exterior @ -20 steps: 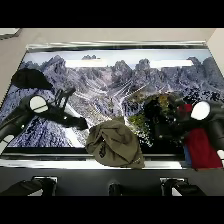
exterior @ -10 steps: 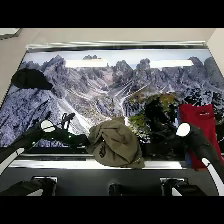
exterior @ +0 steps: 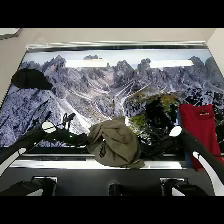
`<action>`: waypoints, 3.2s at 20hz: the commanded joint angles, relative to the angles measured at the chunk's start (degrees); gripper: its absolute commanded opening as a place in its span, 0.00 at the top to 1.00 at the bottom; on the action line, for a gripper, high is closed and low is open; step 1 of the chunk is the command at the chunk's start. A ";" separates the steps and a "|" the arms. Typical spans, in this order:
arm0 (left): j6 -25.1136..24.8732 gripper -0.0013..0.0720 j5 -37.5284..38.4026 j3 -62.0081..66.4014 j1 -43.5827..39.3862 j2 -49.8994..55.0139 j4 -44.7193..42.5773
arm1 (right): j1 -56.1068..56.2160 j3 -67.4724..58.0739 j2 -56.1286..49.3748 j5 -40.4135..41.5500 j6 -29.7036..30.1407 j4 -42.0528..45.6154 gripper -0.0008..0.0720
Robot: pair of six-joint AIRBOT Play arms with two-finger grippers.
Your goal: Fold the shirts.
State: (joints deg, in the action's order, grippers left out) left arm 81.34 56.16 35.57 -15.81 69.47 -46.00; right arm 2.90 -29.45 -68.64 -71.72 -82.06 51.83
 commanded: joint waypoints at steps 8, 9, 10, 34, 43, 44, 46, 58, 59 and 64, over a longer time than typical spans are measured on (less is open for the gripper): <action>1.03 0.95 -0.31 31.71 8.57 -18.58 -11.72 | -4.31 -35.04 11.87 4.96 0.00 14.80 0.94; 1.64 0.95 -0.37 38.42 10.58 -20.68 -11.96 | -5.22 -41.24 14.40 7.61 0.00 16.87 0.94; 1.62 0.95 -0.46 45.03 12.52 -22.56 -12.17 | -5.97 -47.50 17.16 11.13 0.00 19.56 0.94; 3.93 0.95 3.08 53.20 17.88 -3.74 -21.33 | -5.86 -58.55 3.08 -7.58 -6.03 27.32 0.94; 4.22 0.94 6.01 49.00 17.75 25.59 -6.49 | -5.86 -56.76 -28.46 3.30 -13.79 3.78 0.93; 4.66 0.87 5.99 49.03 17.77 26.03 -5.33 | -5.86 -56.76 -28.70 5.20 -13.77 3.72 0.93; 6.10 0.17 8.90 50.56 18.97 25.88 -5.51 | -7.19 -57.68 -27.61 5.64 -13.70 3.98 0.48; 0.50 0.30 20.46 9.33 33.99 4.85 -21.59 | -26.43 -50.73 -21.46 -19.52 -5.84 14.84 0.36; -0.46 0.30 18.27 5.95 34.07 4.44 -19.80 | -25.51 -49.66 -21.49 -19.19 -5.53 14.91 0.36; -1.86 0.37 9.99 1.64 33.57 4.68 -12.87 | -21.16 -47.93 -21.68 -15.45 -4.26 17.07 0.30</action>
State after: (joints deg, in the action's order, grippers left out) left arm 80.90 72.47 41.28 17.80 74.81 -61.89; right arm -20.08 -78.54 -90.21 -88.64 -87.24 67.05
